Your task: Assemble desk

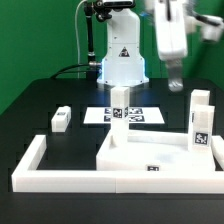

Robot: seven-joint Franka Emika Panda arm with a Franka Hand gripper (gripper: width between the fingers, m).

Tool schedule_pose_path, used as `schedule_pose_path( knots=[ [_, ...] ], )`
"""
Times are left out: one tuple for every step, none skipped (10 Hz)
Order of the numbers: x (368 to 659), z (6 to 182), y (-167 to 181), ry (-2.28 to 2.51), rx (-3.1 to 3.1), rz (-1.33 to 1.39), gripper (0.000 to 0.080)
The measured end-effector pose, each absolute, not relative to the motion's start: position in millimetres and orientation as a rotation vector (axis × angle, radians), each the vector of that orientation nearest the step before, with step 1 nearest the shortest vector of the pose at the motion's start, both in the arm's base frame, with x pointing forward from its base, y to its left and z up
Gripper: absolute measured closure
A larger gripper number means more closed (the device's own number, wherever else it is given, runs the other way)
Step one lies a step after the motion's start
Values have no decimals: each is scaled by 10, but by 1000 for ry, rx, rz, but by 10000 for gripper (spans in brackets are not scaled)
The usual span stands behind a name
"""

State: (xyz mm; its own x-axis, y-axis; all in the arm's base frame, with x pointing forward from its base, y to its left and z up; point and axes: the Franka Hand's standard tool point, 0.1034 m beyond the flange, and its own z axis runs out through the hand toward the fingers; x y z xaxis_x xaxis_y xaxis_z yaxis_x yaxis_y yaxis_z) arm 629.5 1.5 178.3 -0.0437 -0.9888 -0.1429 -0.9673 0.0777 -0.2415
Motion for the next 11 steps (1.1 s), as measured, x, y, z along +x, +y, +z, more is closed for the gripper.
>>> schedule_pose_path(
  knots=[
    [6255, 1867, -191, 1956, -2098, -144, 151],
    [6255, 1864, -261, 1862, -2191, -170, 151],
    [6253, 1848, -225, 1790, -2256, -177, 151],
    [6252, 1849, -232, 1700, -2329, -193, 151],
    [6252, 1848, -237, 1658, -2362, -200, 151],
    [6251, 1846, -242, 1546, -2445, -217, 151],
    [6234, 1830, -278, 1430, -2524, -234, 151],
    [6139, 1756, -442, 1254, -2632, -259, 151],
    [6001, 1699, -663, 1099, -2724, -265, 151],
    [5833, 1640, -925, 895, -2820, -267, 151],
    [5757, 1576, -1068, 859, -2846, -256, 151]
  ],
)
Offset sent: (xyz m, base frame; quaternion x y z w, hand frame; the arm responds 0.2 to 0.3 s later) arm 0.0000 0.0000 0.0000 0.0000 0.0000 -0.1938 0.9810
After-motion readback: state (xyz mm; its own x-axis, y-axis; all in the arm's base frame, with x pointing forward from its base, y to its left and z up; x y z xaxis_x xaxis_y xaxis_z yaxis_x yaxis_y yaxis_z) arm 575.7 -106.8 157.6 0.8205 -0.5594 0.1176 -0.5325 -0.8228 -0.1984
